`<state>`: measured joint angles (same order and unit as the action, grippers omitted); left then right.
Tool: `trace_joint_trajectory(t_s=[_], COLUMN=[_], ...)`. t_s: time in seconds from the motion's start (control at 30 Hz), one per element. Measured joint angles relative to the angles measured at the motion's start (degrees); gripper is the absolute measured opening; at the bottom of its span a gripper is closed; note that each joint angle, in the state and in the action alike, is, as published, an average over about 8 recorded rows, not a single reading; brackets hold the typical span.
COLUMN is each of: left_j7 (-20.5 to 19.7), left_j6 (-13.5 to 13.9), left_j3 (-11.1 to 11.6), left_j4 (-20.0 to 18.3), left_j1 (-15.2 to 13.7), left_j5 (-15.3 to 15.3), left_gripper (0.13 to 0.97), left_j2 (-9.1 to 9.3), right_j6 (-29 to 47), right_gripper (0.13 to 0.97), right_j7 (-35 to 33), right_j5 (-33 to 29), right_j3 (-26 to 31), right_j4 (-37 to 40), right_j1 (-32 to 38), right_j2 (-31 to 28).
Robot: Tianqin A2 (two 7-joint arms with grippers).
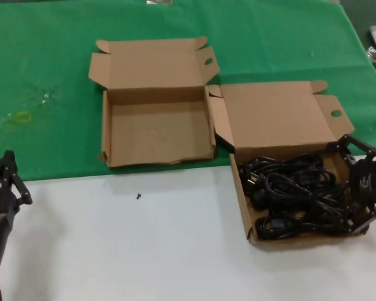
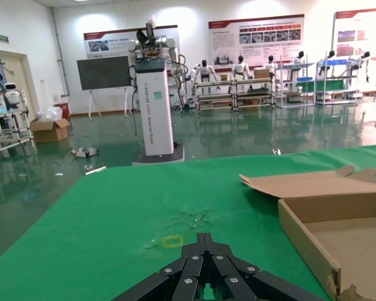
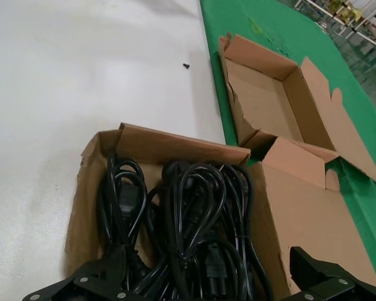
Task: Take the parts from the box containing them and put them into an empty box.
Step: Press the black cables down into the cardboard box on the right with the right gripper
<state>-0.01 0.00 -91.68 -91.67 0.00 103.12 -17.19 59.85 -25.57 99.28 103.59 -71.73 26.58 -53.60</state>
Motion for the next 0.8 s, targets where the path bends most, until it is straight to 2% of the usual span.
trace_joint_trajectory(t_s=[0.33,0.47,0.8], left_j7=[0.00,-0.02,-0.04], left_j6=[0.00,0.00,0.00], left_j3=[0.00,0.00,0.00], left_j4=[0.00,0.00,0.00], left_j1=[0.00,0.00,0.00], left_j5=[0.00,0.00,-0.02], left_gripper=[0.143,0.143,0.143], left_j2=[0.00,0.00,0.00], right_j6=[-0.60,-0.69,-0.69], right_gripper=[0.845,0.845,0.651], right_j7=[-1.50,-1.88,-2.60], right_j5=[-0.46,-0.46,-0.15], right_j3=[0.44,0.42,0.14], right_j4=[1.61,1.80,2.09], right_j1=[0.38,0.29,-0.09], right_j2=[1.24,1.34,1.28])
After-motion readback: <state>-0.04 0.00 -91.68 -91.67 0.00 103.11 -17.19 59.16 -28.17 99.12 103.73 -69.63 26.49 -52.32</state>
